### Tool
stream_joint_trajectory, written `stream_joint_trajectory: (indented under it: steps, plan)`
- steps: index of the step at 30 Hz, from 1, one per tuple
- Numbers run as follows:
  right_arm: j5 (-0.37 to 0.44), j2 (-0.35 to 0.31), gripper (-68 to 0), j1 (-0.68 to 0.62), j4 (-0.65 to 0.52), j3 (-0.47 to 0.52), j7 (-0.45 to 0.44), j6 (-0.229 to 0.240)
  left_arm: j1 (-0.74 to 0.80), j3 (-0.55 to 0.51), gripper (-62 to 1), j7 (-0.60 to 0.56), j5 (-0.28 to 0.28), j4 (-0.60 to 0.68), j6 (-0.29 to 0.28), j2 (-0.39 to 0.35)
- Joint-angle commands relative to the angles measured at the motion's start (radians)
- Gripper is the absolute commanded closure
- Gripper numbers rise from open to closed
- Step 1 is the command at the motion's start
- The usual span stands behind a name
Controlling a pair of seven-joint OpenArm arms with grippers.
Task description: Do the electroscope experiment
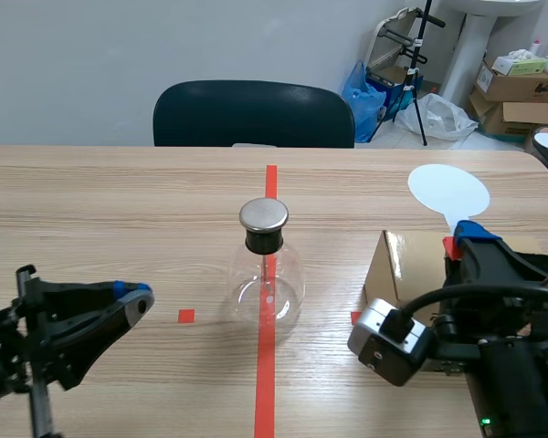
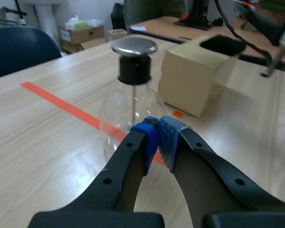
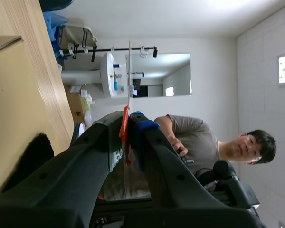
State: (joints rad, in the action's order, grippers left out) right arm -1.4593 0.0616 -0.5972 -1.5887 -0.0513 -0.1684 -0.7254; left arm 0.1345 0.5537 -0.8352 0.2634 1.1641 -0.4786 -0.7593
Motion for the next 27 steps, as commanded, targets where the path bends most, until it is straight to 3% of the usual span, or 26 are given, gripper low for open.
stream_joint_trajectory:
  steps: [1,3,6,14,19,27]
  plan:
    - [-0.001,0.013,-1.0,0.006,0.008,0.016,-0.034,-0.058,0.033,-0.04,-3.1,-0.042,0.01,0.031,-0.003,-0.019]
    - [-0.001,0.033,-1.0,0.008,0.033,0.043,-0.081,-0.058,0.092,-0.085,-3.1,-0.082,-0.004,0.076,-0.003,-0.054]
    - [0.002,0.059,-1.0,0.007,0.057,0.074,-0.124,-0.058,0.186,-0.16,-3.1,-0.148,-0.071,0.148,-0.004,-0.105]
    - [0.016,0.094,-1.0,0.007,0.084,0.116,-0.128,-0.058,0.491,-0.405,-3.1,-0.201,-0.196,0.35,-0.006,-0.139]
    - [0.016,0.094,-1.0,0.01,0.114,0.13,-0.138,-0.058,0.663,-0.537,-3.1,-0.19,-0.205,0.475,-0.01,-0.139]
    - [-0.002,0.094,-1.0,0.04,0.158,0.131,-0.115,-0.058,0.745,-0.666,-3.7,-0.004,-0.204,0.641,-0.079,-0.108]
